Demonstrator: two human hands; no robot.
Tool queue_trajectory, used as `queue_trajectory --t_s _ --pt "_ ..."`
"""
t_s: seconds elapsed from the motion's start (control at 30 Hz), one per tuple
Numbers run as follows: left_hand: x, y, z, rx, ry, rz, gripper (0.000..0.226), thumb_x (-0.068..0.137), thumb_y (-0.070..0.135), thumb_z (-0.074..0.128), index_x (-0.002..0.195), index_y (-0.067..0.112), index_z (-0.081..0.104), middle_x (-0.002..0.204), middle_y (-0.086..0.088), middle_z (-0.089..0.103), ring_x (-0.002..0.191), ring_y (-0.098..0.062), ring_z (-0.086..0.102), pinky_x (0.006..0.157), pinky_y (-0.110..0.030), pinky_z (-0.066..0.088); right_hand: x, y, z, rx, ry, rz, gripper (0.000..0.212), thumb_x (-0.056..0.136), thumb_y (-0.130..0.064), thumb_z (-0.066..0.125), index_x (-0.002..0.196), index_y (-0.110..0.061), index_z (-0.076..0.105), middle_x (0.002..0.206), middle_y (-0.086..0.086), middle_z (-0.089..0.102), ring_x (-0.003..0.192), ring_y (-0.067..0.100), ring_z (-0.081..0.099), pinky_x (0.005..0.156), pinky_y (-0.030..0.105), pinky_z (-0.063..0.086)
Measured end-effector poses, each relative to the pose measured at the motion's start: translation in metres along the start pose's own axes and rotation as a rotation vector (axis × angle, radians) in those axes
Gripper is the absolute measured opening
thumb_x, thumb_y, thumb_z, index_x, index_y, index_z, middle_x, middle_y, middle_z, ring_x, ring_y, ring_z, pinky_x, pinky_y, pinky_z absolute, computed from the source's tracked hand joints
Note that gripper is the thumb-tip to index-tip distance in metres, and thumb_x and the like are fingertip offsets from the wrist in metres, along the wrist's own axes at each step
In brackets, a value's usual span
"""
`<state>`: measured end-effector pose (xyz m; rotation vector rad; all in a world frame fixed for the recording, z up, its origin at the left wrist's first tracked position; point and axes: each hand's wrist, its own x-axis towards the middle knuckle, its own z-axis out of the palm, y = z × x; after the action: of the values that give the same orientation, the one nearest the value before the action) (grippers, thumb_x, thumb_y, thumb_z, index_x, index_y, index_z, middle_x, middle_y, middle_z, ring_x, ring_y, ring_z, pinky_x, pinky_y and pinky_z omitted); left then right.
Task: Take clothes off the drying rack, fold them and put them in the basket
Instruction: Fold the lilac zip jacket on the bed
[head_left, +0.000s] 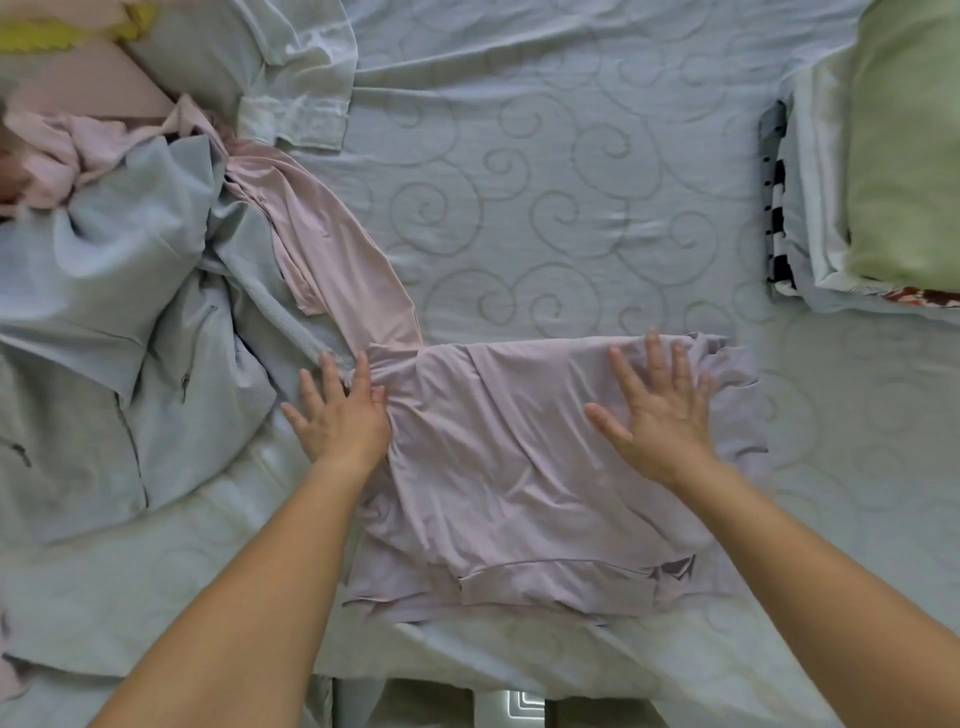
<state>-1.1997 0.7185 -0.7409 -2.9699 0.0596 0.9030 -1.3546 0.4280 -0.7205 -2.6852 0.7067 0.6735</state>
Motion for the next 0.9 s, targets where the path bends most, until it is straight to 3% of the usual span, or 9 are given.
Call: queue_trajectory --t_s 0.13,0.2,0.37,0.47,0.57,0.63,0.73,0.8,0.9 --pt "-0.021 -0.009 0.008 -0.318 0.285 0.089 0.058 0.099 0.033 0.041 0.151 0.016 0.021 0.159 -0.015 0.012 0.145 -0.033 0.013 0.116 -0.048 0.013 0.007 -0.045 0.005 0.044 -0.012 -0.114 0.084 0.073 -0.078 0.003 0.149 -0.044 -0.008 0.157 -0.003 -0.027 0.144 0.023 -0.025 0.114 0.052 -0.016" --pt "-0.049 -0.015 0.018 -0.569 0.349 0.016 0.066 0.095 0.031 0.052 0.149 0.004 0.025 0.153 -0.020 0.024 0.141 -0.034 0.023 0.114 -0.043 0.019 0.005 -0.064 0.011 0.051 -0.003 -0.166 0.082 0.075 -0.076 0.002 0.148 -0.041 -0.013 0.153 -0.007 -0.030 0.143 0.019 -0.028 0.114 0.050 -0.017" --pt "-0.110 -0.030 0.055 -0.792 0.121 -0.220 0.090 0.082 0.053 0.064 0.149 0.012 0.020 0.144 -0.014 0.044 0.129 -0.030 0.045 0.104 -0.046 0.041 -0.017 -0.086 0.041 -0.041 -0.123 -0.195 0.079 0.076 -0.070 -0.007 0.146 -0.037 -0.023 0.157 -0.003 -0.026 0.141 0.015 -0.029 0.111 0.047 -0.023" --pt "-0.115 -0.022 0.056 -0.859 0.074 -0.263 0.081 0.081 0.044 0.070 0.142 0.010 0.031 0.136 -0.011 0.052 0.119 -0.029 0.054 0.095 -0.037 0.046 -0.038 -0.082 0.052 -0.003 -0.172 -0.204 0.076 0.074 -0.069 -0.010 0.140 -0.037 -0.030 0.157 -0.004 -0.026 0.138 0.011 -0.032 0.108 0.042 -0.027" --pt "-0.113 -0.007 0.047 -0.958 0.089 -0.304 0.072 0.081 0.035 0.073 0.135 0.007 0.035 0.124 -0.006 0.056 0.108 -0.026 0.058 0.082 -0.031 0.046 -0.060 -0.073 0.055 0.092 -0.186 -0.222 0.073 0.076 -0.069 -0.006 0.138 -0.039 -0.032 0.156 -0.008 -0.025 0.138 0.009 -0.032 0.114 0.034 -0.019" --pt "-0.111 0.003 0.041 -0.971 0.131 -0.372 0.062 0.082 0.029 0.073 0.127 0.006 0.036 0.116 -0.012 0.058 0.100 -0.031 0.061 0.077 -0.034 0.047 -0.069 -0.069 0.057 0.176 -0.193 -0.221 0.072 0.078 -0.070 -0.001 0.139 -0.042 -0.029 0.155 -0.011 -0.025 0.140 0.007 -0.030 0.116 0.030 -0.014" --pt "-0.113 0.019 0.031 -1.052 0.187 -0.403 0.060 0.084 0.016 0.071 0.131 0.003 0.035 0.127 -0.018 0.053 0.113 -0.033 0.056 0.084 -0.026 0.042 -0.075 -0.069 0.056 0.322 -0.184 -0.195 0.071 0.088 -0.067 0.019 0.144 -0.042 -0.018 0.157 -0.013 -0.015 0.143 0.006 -0.021 0.120 0.031 -0.004" --pt "-0.119 0.034 0.021 -1.085 0.222 -0.299 0.068 0.087 0.006 0.064 0.144 0.006 0.027 0.143 -0.010 0.042 0.127 -0.019 0.044 0.088 -0.009 0.032 -0.073 -0.071 0.050 0.356 -0.229 -0.178 0.069 0.097 -0.057 0.031 0.149 -0.038 -0.010 0.159 -0.012 -0.009 0.146 0.009 -0.014 0.121 0.035 0.001" --pt "-0.136 0.062 0.006 -1.080 0.277 0.025 0.072 0.091 -0.001 0.054 0.150 0.017 0.017 0.146 0.013 0.027 0.124 0.022 0.025 0.090 0.007 0.023 -0.065 -0.073 0.028 0.620 -0.270 -0.104 0.067 0.099 -0.048 0.038 0.154 -0.028 0.005 0.161 -0.008 0.008 0.148 0.011 0.003 0.120 0.031 0.009"
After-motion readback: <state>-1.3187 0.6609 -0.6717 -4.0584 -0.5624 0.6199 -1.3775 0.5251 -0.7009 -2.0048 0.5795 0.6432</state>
